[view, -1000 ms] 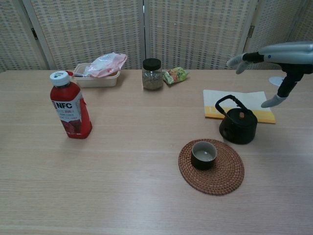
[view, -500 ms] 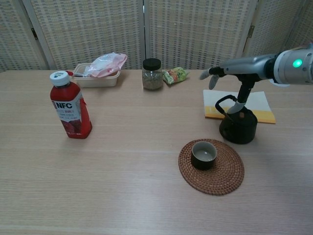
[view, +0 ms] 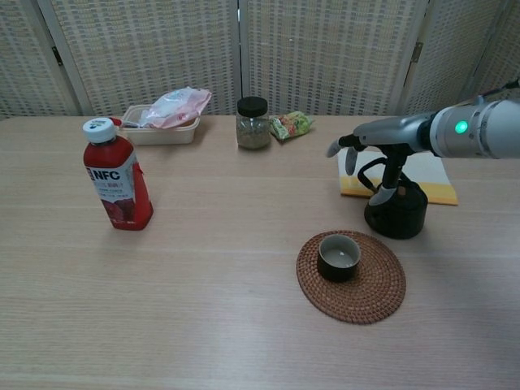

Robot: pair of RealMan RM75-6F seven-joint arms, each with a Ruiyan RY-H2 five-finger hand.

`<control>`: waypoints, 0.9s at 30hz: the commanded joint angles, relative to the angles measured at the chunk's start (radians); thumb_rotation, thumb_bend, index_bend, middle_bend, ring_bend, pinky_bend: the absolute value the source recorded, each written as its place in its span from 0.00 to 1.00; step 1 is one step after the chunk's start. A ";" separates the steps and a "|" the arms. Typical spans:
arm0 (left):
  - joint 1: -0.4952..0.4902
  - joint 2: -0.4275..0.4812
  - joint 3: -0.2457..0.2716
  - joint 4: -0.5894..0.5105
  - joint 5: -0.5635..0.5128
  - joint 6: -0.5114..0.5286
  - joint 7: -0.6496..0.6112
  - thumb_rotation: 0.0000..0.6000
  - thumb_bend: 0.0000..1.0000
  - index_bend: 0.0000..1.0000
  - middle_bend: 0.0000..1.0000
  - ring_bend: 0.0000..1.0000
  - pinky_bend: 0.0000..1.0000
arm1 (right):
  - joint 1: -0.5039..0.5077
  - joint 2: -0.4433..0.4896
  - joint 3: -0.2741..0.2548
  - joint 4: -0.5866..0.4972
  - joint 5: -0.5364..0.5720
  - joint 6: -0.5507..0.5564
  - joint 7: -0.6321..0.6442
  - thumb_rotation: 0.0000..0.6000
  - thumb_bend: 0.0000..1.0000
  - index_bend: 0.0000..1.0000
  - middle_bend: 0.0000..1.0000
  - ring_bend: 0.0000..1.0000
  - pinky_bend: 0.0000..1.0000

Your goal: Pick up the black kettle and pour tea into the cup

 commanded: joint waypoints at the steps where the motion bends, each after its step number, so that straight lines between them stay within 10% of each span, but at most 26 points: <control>1: 0.001 -0.001 0.000 0.002 0.000 0.000 -0.002 1.00 0.22 0.14 0.06 0.16 0.09 | 0.005 -0.004 -0.011 0.013 0.015 -0.004 0.007 1.00 0.14 0.12 0.29 0.04 0.00; 27: -0.004 -0.005 -0.007 0.009 0.002 -0.007 -0.007 1.00 0.22 0.14 0.06 0.16 0.09 | -0.062 0.147 -0.035 -0.202 -0.097 0.160 0.058 1.00 0.16 0.14 0.41 0.16 0.00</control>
